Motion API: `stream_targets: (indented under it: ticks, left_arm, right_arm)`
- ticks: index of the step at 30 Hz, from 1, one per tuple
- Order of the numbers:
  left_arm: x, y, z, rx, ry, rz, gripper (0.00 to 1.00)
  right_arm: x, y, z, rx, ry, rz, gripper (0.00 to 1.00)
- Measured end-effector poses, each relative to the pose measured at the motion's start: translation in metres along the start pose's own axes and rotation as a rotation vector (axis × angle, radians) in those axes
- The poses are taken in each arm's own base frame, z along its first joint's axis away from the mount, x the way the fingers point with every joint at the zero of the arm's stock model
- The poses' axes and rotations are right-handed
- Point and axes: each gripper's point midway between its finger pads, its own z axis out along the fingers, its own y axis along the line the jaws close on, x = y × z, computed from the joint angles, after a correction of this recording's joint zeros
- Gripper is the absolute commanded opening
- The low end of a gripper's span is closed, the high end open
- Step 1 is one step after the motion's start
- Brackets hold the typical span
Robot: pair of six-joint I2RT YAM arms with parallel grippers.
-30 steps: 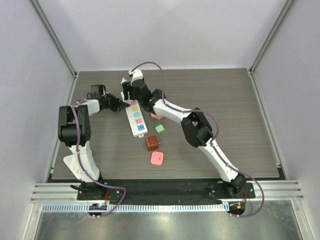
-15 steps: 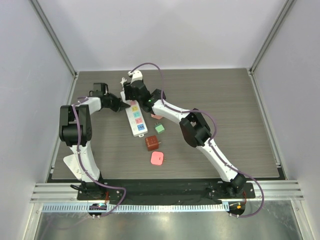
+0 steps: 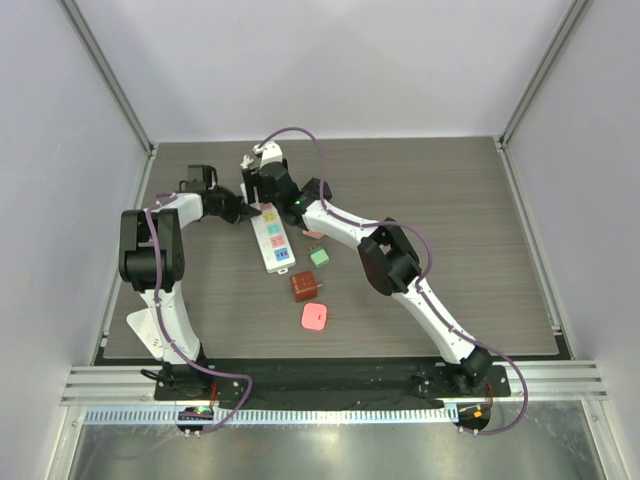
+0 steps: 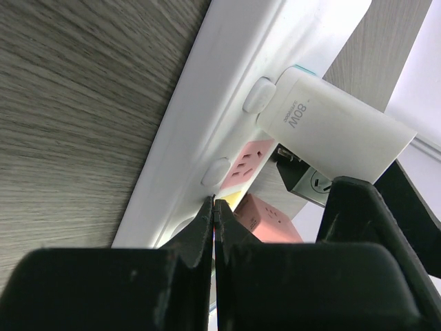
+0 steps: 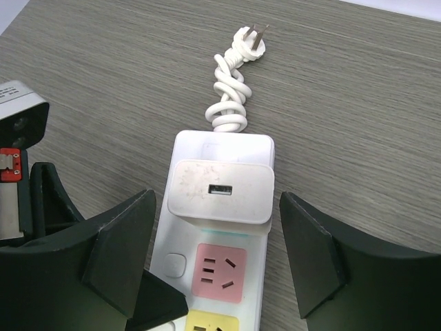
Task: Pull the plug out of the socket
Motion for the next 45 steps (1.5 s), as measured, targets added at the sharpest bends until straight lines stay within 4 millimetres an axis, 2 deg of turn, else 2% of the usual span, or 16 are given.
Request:
stream_targets:
  ticks: [12,14,15,18,19,20,32,41,45]
  left_arm:
    - [0.000,-0.001,0.001,0.000,0.011,0.007,0.00]
    - [-0.001,-0.002,0.001,0.002,0.012,0.011,0.00]
    - [-0.001,-0.002,0.001,0.002,0.012,0.012,0.00]
    - [-0.002,-0.002,0.001,0.004,0.014,0.012,0.00]
    - [-0.002,-0.002,0.001,0.004,0.014,0.012,0.00]
    - [-0.003,-0.002,0.002,0.005,0.015,0.011,0.00]
    - [-0.005,-0.001,0.005,0.004,0.011,-0.020,0.00]
    - [-0.012,-0.003,0.007,-0.013,-0.002,-0.031,0.00]
    - [-0.013,-0.004,0.008,-0.018,-0.001,-0.032,0.00]
  right_arm:
    - [0.009,-0.003,0.004,0.017,0.005,-0.016,0.61]
    - [0.008,-0.004,0.004,0.021,0.004,-0.021,0.49]
    - [0.009,-0.004,0.004,0.022,0.004,-0.023,0.37]
    - [0.009,-0.004,0.004,0.022,0.004,-0.025,0.17]
    - [0.008,-0.004,0.004,0.021,0.004,-0.024,0.04]
    - [0.008,-0.004,0.004,0.021,0.004,-0.024,0.01]
    - [0.009,-0.002,0.006,0.016,-0.016,0.005,0.01]
    - [0.001,-0.009,0.012,-0.079,-0.039,0.217,0.01]
    - [0.000,-0.012,0.012,-0.092,-0.027,0.249,0.01]
